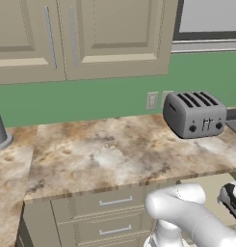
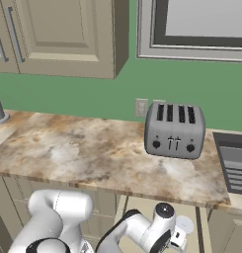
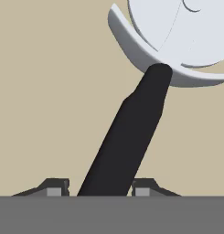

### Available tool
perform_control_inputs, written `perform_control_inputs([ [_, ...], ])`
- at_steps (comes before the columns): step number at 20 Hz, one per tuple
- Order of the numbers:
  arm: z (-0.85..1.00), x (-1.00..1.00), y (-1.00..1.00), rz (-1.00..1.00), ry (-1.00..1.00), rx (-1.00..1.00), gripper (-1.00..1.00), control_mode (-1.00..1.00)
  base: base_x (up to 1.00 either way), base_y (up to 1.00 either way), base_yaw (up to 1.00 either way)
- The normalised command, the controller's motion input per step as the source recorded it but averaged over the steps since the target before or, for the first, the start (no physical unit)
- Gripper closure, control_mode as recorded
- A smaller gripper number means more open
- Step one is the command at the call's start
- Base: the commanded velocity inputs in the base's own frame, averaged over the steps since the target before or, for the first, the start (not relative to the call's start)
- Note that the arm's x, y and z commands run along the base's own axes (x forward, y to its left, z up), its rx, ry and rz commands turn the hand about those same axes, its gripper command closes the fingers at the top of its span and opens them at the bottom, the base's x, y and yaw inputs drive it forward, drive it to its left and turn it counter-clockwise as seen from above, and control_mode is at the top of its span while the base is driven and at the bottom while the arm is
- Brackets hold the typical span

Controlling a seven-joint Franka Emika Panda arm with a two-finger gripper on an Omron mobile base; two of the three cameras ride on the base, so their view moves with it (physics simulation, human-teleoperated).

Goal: Take the pizza cutter from the drawer on the right and place it on the dining counter for cutting.

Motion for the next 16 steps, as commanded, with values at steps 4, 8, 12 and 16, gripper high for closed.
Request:
perform_control_inputs([
  [4, 1.00, -0.88, -0.13, 0.14, -0.12, 0.00, 1.00, -1.00, 0.00, 0.00, 0.00],
  [8, 1.00, -0.89, -0.07, 0.19, -0.03, 0.00, 1.00, -1.00, 0.00, 0.00, 0.00],
  [12, 1.00, -0.47, 0.00, 0.18, 0.00, 0.00, 1.00, -1.00, 0.00, 0.00, 0.00],
  [16, 1.00, -0.09, 0.03, 0.16, 0.00, 0.00, 1.00, -1.00, 0.00, 0.00, 0.00],
])
